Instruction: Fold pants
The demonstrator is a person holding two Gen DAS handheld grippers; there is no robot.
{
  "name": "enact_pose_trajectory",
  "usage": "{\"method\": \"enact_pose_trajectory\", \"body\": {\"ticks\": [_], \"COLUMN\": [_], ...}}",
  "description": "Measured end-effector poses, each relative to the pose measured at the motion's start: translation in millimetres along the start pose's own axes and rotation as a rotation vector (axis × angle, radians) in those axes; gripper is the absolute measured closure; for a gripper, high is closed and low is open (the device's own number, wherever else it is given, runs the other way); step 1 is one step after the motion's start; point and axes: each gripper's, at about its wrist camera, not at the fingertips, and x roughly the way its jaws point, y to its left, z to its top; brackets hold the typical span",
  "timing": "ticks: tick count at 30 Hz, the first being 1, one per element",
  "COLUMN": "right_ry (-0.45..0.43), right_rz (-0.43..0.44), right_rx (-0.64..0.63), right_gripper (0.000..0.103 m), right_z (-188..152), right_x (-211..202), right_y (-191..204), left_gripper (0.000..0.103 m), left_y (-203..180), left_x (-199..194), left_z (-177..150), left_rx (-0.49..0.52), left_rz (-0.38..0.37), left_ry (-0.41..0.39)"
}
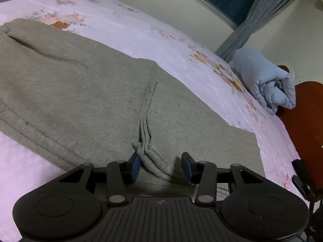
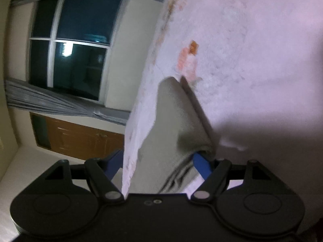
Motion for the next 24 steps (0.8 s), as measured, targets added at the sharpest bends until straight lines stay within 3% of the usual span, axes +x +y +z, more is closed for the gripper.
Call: {"method": "enact_pose_trajectory", "body": {"ticks": [7,8,9,10,12,16,18,21,23,24], "right_ry": [-0.043,-0.087,-0.185,-0.215,-0.196,-0.194,-0.171,-0.141,-0.193,-0.216], "right_rz": [-0.019,-0.041,-0.036,-0.030,-0.083,-0.082,-0.076,-0.079,-0.081,-0.081], "right_rx": [0.060,0.065,0.063,0.078,0.078,0.126,0.123,0.036,-0.097,-0.145], "right_gripper": [0.033,0.059,0.075,0.081,0.069,0.076,0.074,0.057,0.019,0.017], "right_z": [-1.5,0.2,2.4,3.2,0.6,-1.6,-0.6,2.1,3.4,4.3], "right_x": [16.7,13.0,2.0,1.2,9.2,5.3,2.7,-16.5,-36.1,-40.5], "right_y": [-4.6,-3.3,-1.5,-2.0,-1.9,-21.3,-21.9,-4.8,18.8,27.5], "left_gripper": [0.059,0.058,0.058,0.058,0.058,0.058,0.058,0.058,0.057,0.057], "left_y": [-0.4,0.3,-0.2,-2.6,-4.2,1.1,3.1,7.8,4.0,1.2], "left_x": [2.2,4.3,6.5,7.0,6.9,5.4,4.0,-12.0,-23.6,-25.4], "left_z": [-3.6,-3.3,-2.6,-2.6,-2.1,-3.1,-2.5,2.4,5.6,7.2], "left_rx": [0.013,0.006,0.003,0.011,0.020,0.019,0.018,-0.009,0.036,0.047], "left_rz": [0.030,0.032,0.018,0.030,0.040,0.013,0.004,0.018,0.068,0.067], "left_ry": [-0.009,-0.002,0.009,0.011,0.012,0.008,0.008,-0.013,-0.069,-0.084]}}
